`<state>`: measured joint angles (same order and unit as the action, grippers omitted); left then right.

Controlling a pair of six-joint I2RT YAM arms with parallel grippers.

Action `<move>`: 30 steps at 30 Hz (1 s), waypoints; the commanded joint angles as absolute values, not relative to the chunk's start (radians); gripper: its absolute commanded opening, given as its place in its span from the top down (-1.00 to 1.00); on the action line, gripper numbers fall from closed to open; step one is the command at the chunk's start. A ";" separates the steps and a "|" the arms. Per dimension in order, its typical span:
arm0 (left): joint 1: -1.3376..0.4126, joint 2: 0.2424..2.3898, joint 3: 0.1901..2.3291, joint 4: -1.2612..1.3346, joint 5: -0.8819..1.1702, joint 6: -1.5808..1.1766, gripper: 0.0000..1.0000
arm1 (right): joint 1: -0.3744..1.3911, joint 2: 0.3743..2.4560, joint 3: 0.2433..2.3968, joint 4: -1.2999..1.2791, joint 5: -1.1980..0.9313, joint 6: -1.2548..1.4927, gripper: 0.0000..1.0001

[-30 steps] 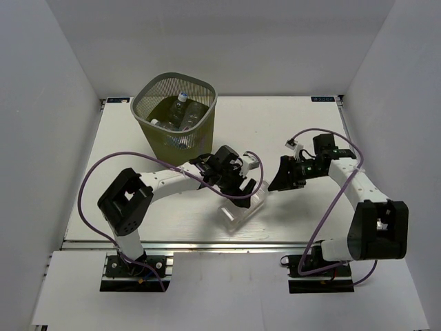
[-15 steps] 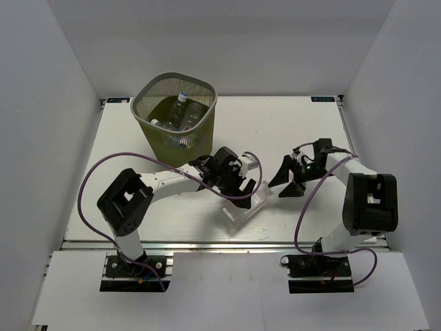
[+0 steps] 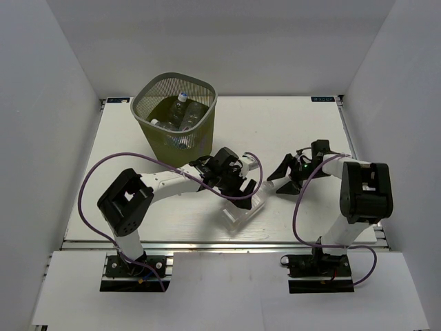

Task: Put the plastic bottles in the bin

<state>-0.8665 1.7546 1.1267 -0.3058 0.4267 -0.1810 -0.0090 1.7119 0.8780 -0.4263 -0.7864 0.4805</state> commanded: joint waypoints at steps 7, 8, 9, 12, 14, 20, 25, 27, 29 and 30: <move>-0.873 1.772 1.166 -0.304 0.445 -0.178 -0.87 | -0.002 1.741 0.845 -0.305 -0.818 0.584 -0.32; -0.873 1.772 1.166 -0.304 0.445 -0.178 -0.87 | 0.026 1.743 0.844 -0.293 -0.819 0.587 -0.30; -0.873 1.772 1.166 -0.304 0.445 -0.178 -0.87 | 0.029 1.749 0.845 -0.281 -0.821 0.603 -0.30; -0.882 1.781 1.175 -0.313 0.445 -0.178 -0.87 | 0.038 1.758 0.841 -0.265 -0.828 0.612 -0.30; -0.882 1.781 1.175 -0.313 0.445 -0.178 -0.87 | 0.041 1.766 0.841 -0.264 -0.831 0.618 -0.30; -0.882 1.781 1.184 -0.313 0.445 -0.178 -0.87 | 0.051 1.764 0.844 -0.252 -0.848 0.617 0.04; -0.882 1.781 1.195 -0.324 0.434 -0.178 -0.92 | 0.046 1.749 0.841 -0.248 -0.862 0.606 0.87; -0.882 1.781 1.206 -0.334 0.397 -0.178 -1.00 | 0.045 1.740 0.857 -0.252 -0.868 0.589 1.00; -0.870 1.758 1.236 -0.379 0.352 -0.178 -1.00 | 0.040 1.723 0.891 -0.261 -0.868 0.572 1.00; -0.870 1.718 1.270 -0.390 0.339 -0.178 -1.00 | 0.035 1.720 0.941 -0.270 -0.862 0.566 1.00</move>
<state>-0.8742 1.7805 1.1896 -0.3561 0.4004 -0.1841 0.0452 1.7618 0.8604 -0.2665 -0.8318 0.5941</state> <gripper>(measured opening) 0.997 0.505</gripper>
